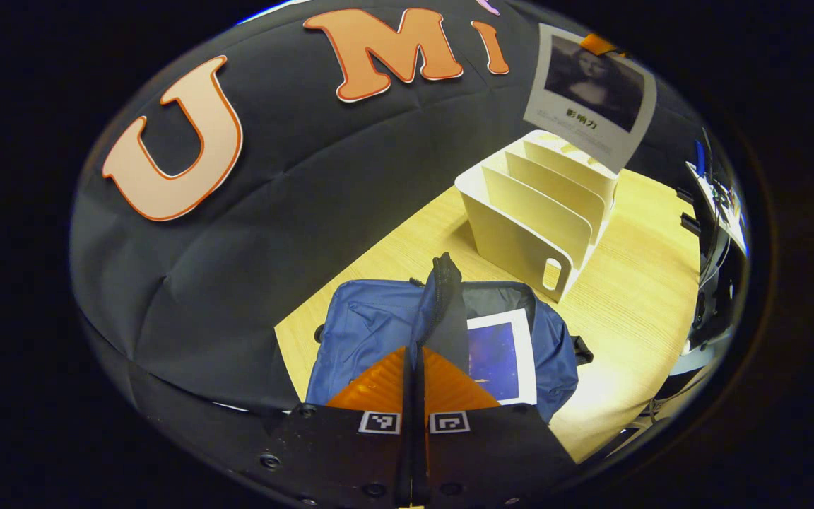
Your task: Open the schoolbag, grab two books from the bookshelf and put them into the schoolbag.
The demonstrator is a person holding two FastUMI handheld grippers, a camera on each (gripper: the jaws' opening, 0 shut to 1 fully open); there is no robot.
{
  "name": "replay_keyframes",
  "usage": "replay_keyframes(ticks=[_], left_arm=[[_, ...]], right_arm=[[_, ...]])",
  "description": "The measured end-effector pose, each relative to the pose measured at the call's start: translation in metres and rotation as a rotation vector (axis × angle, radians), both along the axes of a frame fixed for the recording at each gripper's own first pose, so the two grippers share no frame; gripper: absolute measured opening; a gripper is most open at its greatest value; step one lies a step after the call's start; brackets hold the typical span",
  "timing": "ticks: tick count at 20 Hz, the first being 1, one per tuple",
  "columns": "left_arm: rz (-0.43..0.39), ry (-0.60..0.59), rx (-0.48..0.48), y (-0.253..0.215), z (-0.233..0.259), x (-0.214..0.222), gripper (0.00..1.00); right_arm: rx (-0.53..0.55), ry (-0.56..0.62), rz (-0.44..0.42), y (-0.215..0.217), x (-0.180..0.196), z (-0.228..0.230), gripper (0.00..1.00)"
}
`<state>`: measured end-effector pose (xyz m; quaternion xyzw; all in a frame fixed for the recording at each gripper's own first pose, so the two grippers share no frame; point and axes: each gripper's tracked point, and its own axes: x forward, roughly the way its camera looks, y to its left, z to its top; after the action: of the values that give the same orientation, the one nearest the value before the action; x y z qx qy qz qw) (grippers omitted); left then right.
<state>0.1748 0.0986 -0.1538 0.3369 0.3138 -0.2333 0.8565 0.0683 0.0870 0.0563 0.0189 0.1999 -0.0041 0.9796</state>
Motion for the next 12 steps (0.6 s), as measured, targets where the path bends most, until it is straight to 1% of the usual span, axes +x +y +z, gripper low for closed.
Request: replay_keyframes(ticks=[3, 4, 6, 9, 10, 12], left_arm=[[-0.009, -0.023, 0.008, -0.002, 0.006, 0.001, 0.01], [-0.007, -0.041, 0.011, -0.001, 0.011, 0.002, 0.01], [-0.002, -0.078, -0.008, -0.004, 0.02, 0.003, 0.01], [-0.009, -0.096, -0.002, -0.003, 0.029, 0.001, 0.01], [-0.01, -0.096, -0.002, -0.002, 0.03, -0.001, 0.01], [-0.017, -0.082, -0.005, -0.005, 0.028, -0.005, 0.0]], right_arm=[[0.187, -0.018, 0.077, 0.027, -0.027, -0.031, 0.3], [0.24, -0.02, 0.095, 0.032, -0.025, -0.049, 0.3], [0.359, -0.015, 0.097, 0.042, -0.019, -0.092, 0.3], [0.627, 0.014, 0.071, 0.061, -0.009, -0.16, 0.29], [0.691, 0.016, 0.07, 0.068, -0.002, -0.183, 0.29], [0.775, 0.018, 0.046, 0.082, 0.018, -0.222, 0.28]])
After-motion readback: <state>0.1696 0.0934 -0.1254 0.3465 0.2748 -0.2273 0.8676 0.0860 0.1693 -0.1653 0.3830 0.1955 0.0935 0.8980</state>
